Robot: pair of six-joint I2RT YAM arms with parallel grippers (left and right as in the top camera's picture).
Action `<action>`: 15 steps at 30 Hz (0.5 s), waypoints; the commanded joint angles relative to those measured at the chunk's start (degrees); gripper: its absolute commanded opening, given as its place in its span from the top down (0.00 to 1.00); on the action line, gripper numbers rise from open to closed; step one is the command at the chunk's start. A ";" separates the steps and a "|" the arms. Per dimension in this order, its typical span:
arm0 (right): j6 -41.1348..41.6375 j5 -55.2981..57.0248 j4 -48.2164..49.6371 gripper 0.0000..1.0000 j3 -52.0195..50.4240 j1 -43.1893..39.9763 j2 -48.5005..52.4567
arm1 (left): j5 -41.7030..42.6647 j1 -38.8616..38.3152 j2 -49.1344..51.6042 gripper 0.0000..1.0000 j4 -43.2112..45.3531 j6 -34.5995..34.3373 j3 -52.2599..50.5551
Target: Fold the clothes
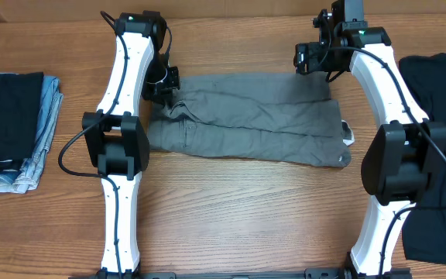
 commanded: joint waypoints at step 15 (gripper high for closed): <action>16.61 -2.10 -38.77 0.21 4.52 -2.47 -5.60 | 7.34 0.07 -1.68 0.49 -3.80 3.28 21.46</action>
